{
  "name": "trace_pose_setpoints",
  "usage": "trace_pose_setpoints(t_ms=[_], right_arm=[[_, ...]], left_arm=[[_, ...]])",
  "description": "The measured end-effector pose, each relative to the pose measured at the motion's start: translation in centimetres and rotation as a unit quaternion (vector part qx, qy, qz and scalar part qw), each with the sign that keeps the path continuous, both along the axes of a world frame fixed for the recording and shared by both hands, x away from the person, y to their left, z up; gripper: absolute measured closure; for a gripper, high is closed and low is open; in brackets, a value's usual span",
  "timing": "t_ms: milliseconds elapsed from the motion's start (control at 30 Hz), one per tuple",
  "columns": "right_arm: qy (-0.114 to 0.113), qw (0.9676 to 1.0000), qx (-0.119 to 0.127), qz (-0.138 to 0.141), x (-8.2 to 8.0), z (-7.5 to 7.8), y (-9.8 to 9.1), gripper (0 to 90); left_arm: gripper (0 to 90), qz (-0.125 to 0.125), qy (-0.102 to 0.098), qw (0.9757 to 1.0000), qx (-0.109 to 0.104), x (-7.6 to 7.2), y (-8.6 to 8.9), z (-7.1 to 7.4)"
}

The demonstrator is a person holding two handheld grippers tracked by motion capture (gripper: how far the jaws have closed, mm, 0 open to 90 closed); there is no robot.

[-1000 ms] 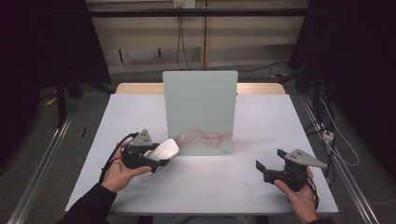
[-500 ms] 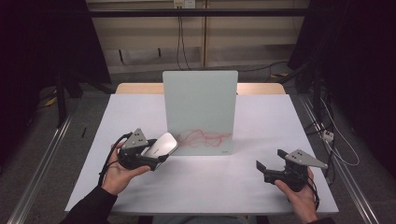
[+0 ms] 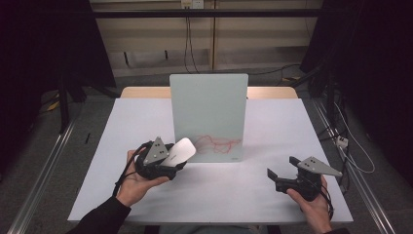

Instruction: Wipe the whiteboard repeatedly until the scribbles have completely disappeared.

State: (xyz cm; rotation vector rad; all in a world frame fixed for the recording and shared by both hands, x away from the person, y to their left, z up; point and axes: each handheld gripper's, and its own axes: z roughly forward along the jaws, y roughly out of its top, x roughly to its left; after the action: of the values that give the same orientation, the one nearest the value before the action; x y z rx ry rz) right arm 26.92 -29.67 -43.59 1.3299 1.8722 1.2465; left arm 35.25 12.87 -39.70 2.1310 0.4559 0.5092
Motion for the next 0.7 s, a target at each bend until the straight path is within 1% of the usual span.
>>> trace_pose_setpoints(t_ms=[33, 100, 133, 233, 400, 433, 533, 600, 633, 700], right_arm=[[-0.001, 1.0, 0.0, 0.0, 0.0, 0.0, 0.0, 6.1], [0.0, 1.0, -0.001, 0.003, 0.0, 0.0, 0.0, 6.1], [0.0, 1.0, -0.001, 0.003, 0.0, 0.0, 0.1, 6.1], [0.0, 1.0, -0.001, 0.002, 0.0, 0.0, 0.1, 6.1], [0.001, 1.0, 0.0, 0.004, 0.0, 0.0, 0.0, 6.1], [0.0, 1.0, -0.001, 0.003, 0.0, 0.0, 0.0, 6.1], [0.001, 1.0, 0.0, 0.004, 0.1, 0.0, 0.0, 6.1], [0.002, 1.0, 0.004, 0.002, 0.1, 0.0, 0.0, 6.1], [0.0, 1.0, 0.001, 0.004, 0.1, 0.0, 0.0, 6.0], [0.003, 1.0, 0.006, 0.006, 0.1, 0.0, 0.0, 6.1]], left_arm=[[31.1, 0.0, -0.009, 1.0, 0.003, 0.1, -0.3, 0.1], [31.1, -0.001, -0.019, 0.9998, 0.003, 0.3, -0.8, 0.3], [31.1, -0.003, -0.025, 0.9997, 0.008, 0.5, -0.9, 0.5], [31.1, -0.002, -0.038, 0.9993, 0.007, 0.9, -1.5, 0.7], [31.1, 0.014, -0.065, 0.9978, 0.001, 1.5, -2.3, 0.4], [31.1, 0.009, -0.066, 0.9978, 0.002, 1.6, -2.3, 0.4], [31.1, 0.003, -0.074, 0.9972, 0.004, 2.0, -2.7, 0.3], [31.1, 0.003, -0.083, 0.9965, 0.009, 2.1, -3.0, 0.1], [31.1, 0.0, -0.088, 0.996, 0.011, 2.1, -3.1, 0.0], [31.1, -0.004, -0.095, 0.9954, 0.012, 2.2, -3.3, -0.1]])
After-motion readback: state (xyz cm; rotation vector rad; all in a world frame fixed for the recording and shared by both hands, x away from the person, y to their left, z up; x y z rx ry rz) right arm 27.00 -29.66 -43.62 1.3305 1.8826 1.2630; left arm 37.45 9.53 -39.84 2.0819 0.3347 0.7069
